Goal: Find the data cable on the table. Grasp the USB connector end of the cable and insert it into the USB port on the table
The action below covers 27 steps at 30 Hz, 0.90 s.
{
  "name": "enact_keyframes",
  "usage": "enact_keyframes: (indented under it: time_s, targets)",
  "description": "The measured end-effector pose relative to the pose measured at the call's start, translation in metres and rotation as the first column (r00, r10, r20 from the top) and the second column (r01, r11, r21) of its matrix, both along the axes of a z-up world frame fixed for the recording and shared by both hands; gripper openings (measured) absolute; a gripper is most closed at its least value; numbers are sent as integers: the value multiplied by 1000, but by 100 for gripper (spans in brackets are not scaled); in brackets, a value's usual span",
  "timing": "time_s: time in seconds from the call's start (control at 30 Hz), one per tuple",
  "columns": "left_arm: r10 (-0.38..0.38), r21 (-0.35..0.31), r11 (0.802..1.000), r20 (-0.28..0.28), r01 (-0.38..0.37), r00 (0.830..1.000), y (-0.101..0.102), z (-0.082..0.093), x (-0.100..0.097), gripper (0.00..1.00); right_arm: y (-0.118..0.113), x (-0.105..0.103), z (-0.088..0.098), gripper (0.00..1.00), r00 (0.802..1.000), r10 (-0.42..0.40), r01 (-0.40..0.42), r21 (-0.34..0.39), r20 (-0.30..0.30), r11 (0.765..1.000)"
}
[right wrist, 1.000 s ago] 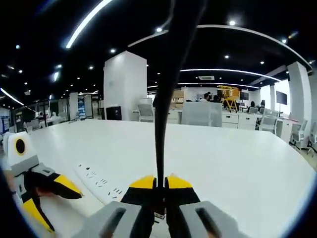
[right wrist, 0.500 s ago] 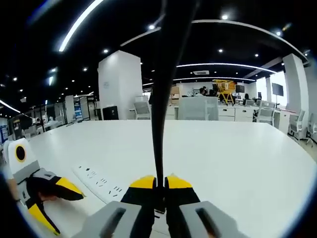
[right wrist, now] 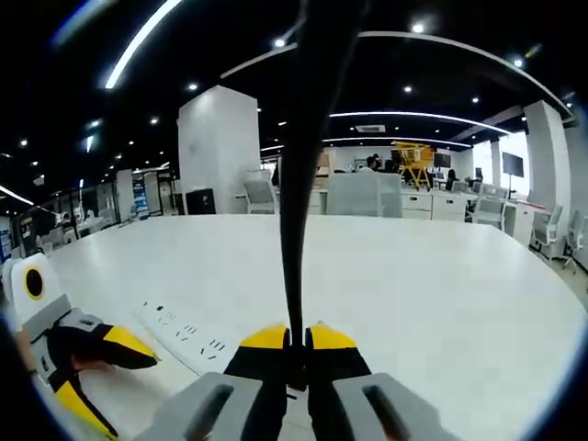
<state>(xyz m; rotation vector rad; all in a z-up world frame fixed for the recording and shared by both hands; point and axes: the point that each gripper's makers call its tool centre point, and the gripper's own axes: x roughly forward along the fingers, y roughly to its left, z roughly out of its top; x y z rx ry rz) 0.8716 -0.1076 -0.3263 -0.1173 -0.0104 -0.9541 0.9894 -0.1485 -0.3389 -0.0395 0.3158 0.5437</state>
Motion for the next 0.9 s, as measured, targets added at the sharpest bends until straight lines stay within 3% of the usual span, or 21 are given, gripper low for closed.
enact_keyframes:
  time_s: [0.53, 0.63, 0.73, 0.77, 0.9]
  targets:
    - [-2, 10, 1000, 1, 2, 1000, -1, -2, 1, 38, -1, -1, -3, 7, 1000, -22, 22, 6, -3, 1000]
    - [-2, 12, 1000, 1, 2, 1000, -1, -2, 1, 38, 1, -2, -3, 7, 1000, -20, 20, -39, 23, 999]
    - [-2, 13, 1000, 2, 2, 1000, -1, -2, 1, 38, -2, -1, -4, 7, 999, -36, 36, -17, 11, 999]
    - [-2, 13, 1000, 2, 2, 1000, -1, -2, 1, 38, -2, 0, -3, 7, 999, -41, 41, 29, 4, 999]
    - [-3, 11, 1000, 1, 3, 1000, -2, -2, 0, 38, -4, -1, -4, 7, 999, -45, 44, 52, 8, 998]
